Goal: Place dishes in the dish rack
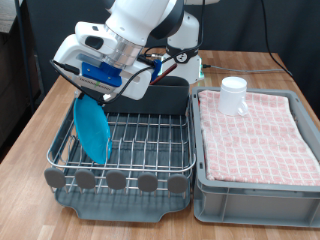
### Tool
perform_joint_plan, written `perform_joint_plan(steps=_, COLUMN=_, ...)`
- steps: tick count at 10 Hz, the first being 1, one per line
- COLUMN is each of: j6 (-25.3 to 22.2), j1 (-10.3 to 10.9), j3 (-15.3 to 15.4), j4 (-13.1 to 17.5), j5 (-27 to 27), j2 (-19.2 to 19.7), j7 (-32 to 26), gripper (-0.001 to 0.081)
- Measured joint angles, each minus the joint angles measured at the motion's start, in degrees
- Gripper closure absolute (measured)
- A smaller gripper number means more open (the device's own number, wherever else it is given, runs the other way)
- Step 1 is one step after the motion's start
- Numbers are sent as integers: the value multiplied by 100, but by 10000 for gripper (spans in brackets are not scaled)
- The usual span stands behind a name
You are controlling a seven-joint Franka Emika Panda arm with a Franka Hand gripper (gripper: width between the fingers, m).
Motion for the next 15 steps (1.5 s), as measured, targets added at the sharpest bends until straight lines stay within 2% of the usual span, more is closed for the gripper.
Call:
perform_joint_plan(steps=1, j6=70, j1=-11, j3=0, j4=-1, j5=226, j2=-17, j7=-234, gripper=385)
perform_joint_plan(steps=2, j6=107, j1=-28, j3=0, j4=-2, j5=480, j2=-48, j7=-489, gripper=197)
perform_joint_plan(steps=3, j6=145, j1=-50, j3=0, j4=-4, j5=708, j2=-98, j7=-758, gripper=197)
perform_joint_plan(steps=4, j6=197, j1=-72, j3=1, j4=-11, j5=977, j2=-169, j7=-1111, gripper=46)
perform_joint_plan(steps=7, j6=43, j1=-99, j3=-8, j4=-17, j5=1541, j2=-501, j7=-1867, gripper=10)
perform_joint_plan(steps=11, j6=-784, j1=-52, j3=48, j4=-82, j5=1900, j2=-1154, j7=-2133, gripper=4)
perform_joint_plan(steps=13, j6=-831, j1=-49, j3=51, j4=-73, j5=1946, j2=-1116, j7=-2130, gripper=4)
perform_joint_plan(steps=15, j6=-1245, j1=17, j3=156, j4=33, j5=2350, j2=-1108, j7=-2079, gripper=4)
